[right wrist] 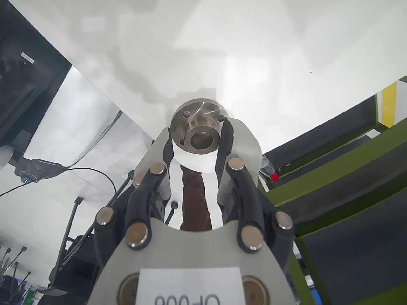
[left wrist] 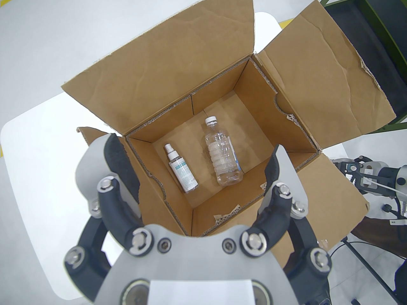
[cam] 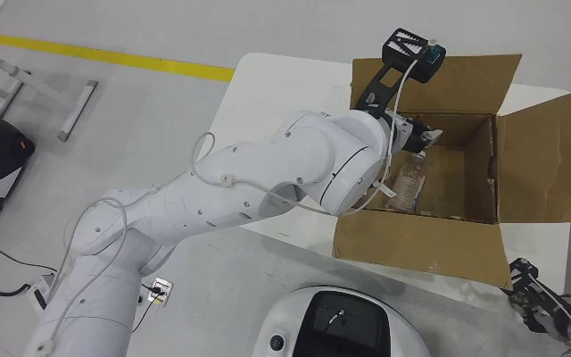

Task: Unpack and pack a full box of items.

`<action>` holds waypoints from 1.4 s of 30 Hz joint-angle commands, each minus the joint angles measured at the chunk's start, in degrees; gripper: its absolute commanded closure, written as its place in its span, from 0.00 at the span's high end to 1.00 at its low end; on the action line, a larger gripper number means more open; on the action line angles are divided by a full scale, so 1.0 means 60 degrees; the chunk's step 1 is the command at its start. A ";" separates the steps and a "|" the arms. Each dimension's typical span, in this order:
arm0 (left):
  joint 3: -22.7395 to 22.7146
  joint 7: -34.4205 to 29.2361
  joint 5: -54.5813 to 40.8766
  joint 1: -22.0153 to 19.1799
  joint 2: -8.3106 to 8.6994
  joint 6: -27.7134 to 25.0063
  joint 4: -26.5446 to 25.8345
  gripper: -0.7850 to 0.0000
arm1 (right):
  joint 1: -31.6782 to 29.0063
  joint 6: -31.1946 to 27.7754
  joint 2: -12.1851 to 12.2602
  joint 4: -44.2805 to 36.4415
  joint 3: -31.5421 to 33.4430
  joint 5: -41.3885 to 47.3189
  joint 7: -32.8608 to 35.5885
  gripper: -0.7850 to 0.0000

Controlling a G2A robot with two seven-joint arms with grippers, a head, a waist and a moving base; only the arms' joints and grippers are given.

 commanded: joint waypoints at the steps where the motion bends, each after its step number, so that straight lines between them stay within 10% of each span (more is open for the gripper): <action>1: 0.0000 0.0000 0.0000 0.0000 0.0000 0.0000 0.0000 1.00 | 0.0040 -0.0015 -0.0001 0.0017 -0.0033 0.0008 0.0002 0.43; 42: 0.0000 0.0000 0.0000 0.0000 0.0000 0.0000 0.0000 1.00 | 0.0090 0.0055 0.0012 -0.0019 -0.0216 -0.0064 0.0036 0.30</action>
